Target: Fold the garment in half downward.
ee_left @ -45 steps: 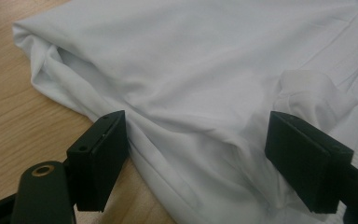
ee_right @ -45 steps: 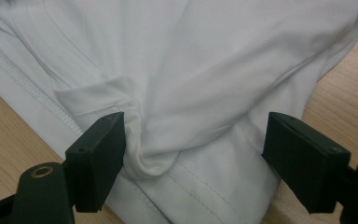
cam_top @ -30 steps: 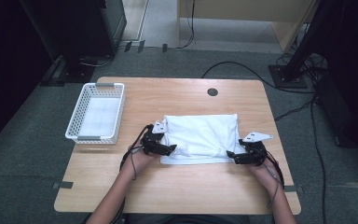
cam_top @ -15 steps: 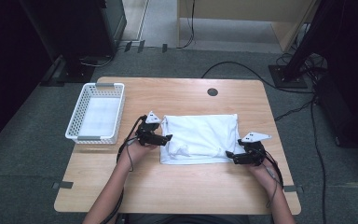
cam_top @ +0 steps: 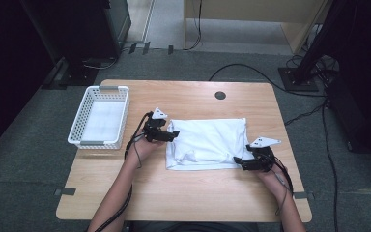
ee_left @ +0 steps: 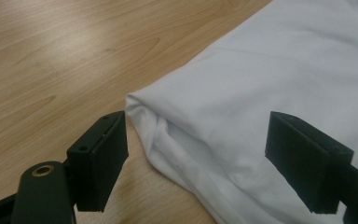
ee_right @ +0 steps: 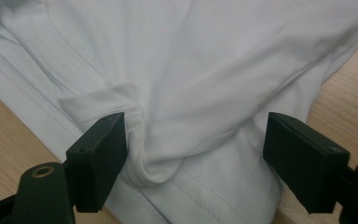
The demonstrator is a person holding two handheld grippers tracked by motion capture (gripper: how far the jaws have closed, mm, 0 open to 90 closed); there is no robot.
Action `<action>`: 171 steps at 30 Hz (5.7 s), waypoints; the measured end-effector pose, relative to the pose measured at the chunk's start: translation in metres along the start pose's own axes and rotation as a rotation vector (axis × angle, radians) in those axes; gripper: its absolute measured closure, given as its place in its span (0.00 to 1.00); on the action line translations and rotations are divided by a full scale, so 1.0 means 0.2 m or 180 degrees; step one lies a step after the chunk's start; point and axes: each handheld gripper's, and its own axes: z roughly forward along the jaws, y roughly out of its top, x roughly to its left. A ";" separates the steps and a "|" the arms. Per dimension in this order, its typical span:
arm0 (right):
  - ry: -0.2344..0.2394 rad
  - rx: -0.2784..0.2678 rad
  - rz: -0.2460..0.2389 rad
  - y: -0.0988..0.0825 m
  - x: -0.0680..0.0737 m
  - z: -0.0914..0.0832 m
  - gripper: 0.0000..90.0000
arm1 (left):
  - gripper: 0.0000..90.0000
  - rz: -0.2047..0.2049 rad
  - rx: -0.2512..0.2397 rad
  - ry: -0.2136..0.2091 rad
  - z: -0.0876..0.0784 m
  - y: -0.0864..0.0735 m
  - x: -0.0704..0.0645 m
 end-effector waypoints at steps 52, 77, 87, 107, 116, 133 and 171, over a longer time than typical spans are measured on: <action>-0.0114 -0.0265 0.0172 0.03 0.08 -0.06 0.23 | 0.24 0.0002 0.0043 0.0167 0.17 0.01 0.09; -0.0593 -0.0258 0.0479 0.08 0.18 -0.02 0.25 | 0.24 -0.0009 0.0045 0.0237 0.17 0.01 0.08; -0.0704 -0.0256 0.0525 0.08 0.24 0.01 0.24 | 0.24 -0.0018 0.0046 0.0246 0.17 0.01 0.08; -0.0570 -0.0392 0.0429 0.10 0.34 0.05 0.27 | 0.24 -0.0034 0.0042 0.0267 0.17 0.01 0.07; -0.0546 -0.0381 0.0460 0.12 0.36 0.08 0.27 | 0.24 -0.0043 0.0041 0.0276 0.17 0.01 0.07; -0.0451 -0.0337 0.0441 0.13 0.44 0.16 0.27 | 0.24 -0.0043 0.0045 0.0279 0.17 0.01 0.07; -0.0297 -0.0352 0.0347 0.21 0.58 0.26 0.27 | 0.24 -0.0046 0.0044 0.0271 0.16 0.00 0.07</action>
